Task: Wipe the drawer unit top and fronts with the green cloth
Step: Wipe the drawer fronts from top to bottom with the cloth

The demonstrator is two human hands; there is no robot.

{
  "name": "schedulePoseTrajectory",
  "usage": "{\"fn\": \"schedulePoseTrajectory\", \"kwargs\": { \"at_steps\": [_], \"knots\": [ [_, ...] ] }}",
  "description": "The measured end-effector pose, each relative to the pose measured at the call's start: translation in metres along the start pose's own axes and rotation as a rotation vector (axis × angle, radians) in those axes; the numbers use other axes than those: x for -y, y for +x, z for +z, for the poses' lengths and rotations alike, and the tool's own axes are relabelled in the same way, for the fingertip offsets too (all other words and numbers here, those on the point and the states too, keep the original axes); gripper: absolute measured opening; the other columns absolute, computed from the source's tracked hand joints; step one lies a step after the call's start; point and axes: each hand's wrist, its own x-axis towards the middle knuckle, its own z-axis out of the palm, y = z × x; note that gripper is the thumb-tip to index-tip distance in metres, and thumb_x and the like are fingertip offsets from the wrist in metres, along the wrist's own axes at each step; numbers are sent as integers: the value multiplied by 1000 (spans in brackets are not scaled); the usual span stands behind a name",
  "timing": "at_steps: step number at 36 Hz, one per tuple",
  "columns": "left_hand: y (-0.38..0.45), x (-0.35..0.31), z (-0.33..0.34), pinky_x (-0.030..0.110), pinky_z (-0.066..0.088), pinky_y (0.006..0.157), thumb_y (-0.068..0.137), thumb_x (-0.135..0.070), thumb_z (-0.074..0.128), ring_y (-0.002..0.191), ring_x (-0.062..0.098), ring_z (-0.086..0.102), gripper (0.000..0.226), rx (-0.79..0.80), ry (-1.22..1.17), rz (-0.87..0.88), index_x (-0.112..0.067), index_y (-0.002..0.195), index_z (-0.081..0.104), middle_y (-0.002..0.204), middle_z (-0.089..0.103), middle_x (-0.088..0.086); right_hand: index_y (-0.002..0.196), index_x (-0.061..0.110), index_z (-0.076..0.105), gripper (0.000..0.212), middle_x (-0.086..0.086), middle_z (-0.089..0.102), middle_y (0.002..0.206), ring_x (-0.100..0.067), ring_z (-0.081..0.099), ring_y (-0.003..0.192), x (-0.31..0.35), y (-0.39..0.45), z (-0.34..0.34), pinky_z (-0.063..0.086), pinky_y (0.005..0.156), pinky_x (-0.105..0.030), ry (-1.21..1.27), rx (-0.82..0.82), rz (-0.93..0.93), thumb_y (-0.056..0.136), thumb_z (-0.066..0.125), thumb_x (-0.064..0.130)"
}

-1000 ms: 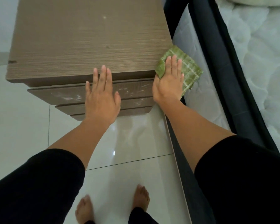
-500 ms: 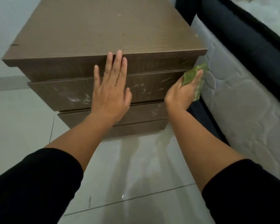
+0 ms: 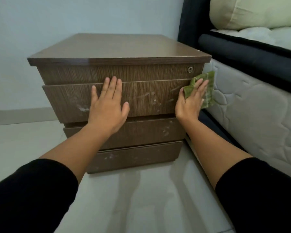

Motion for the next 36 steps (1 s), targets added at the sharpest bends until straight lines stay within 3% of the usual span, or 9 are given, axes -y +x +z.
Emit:
{"fn": "schedulePoseTrajectory", "kwargs": {
  "at_steps": [9, 16, 21, 24, 28, 32, 36],
  "knots": [
    [-1, -1, 10, 47, -3, 118, 96, -42, 27, 145, 17, -11, 67, -40, -67, -14, -15, 150, -2, 159, -5, 3, 147, 9, -12, 73, -12, -18, 156, -25, -14, 145, 5, -2, 13, -5, 117, -47, -5, -53, 16, 98, 35, 35],
    [0, -2, 14, 46, -6, 117, 96, -43, 27, 145, 17, -13, 69, -59, -85, -17, -14, 149, -5, 159, -7, 3, 148, 8, -6, 68, -12, -13, 157, -27, -11, 145, 14, -4, 24, -3, 117, -48, 125, -118, -4, 99, 37, 27],
    [-3, 6, 15, 45, -9, 116, 95, -44, 28, 144, 17, -15, 71, -78, -103, -38, -14, 149, -7, 158, -11, 3, 149, 7, 5, 57, -10, 0, 159, -22, 0, 146, 41, -10, 32, -1, 116, -33, 477, -354, 64, 100, 33, 17],
    [-9, 19, 14, 46, -9, 116, 95, -44, 29, 144, 18, -16, 72, -92, -103, -62, -13, 149, -7, 158, -12, 5, 148, 3, 8, 57, -14, 5, 158, -25, 5, 146, 60, -6, 33, -1, 112, -27, 567, -445, 53, 99, 33, 18],
    [-13, 36, 13, 46, -8, 116, 94, -43, 31, 144, 21, -14, 74, -145, -100, -138, -11, 149, -6, 158, -11, 8, 146, -2, 11, 57, -18, 7, 157, -29, 5, 146, 75, 3, 35, -4, 114, -25, 495, -412, -111, 97, 33, 18],
    [-16, 52, 13, 45, -6, 116, 93, -40, 36, 144, 25, -14, 76, -207, -144, -253, -8, 149, -5, 157, -12, 12, 148, 3, 9, 59, -15, 1, 158, -29, -1, 146, 85, 3, 43, 2, 116, -43, 363, -347, -137, 97, 35, 19],
    [-21, 68, 15, 45, -3, 118, 94, -37, 39, 144, 28, -15, 77, -223, -172, -306, -7, 148, -5, 157, -14, 15, 148, 4, 7, 63, -15, 0, 158, -30, -2, 146, 91, -8, 53, 2, 116, -45, 257, -311, -167, 96, 38, 18]
  ]
}}
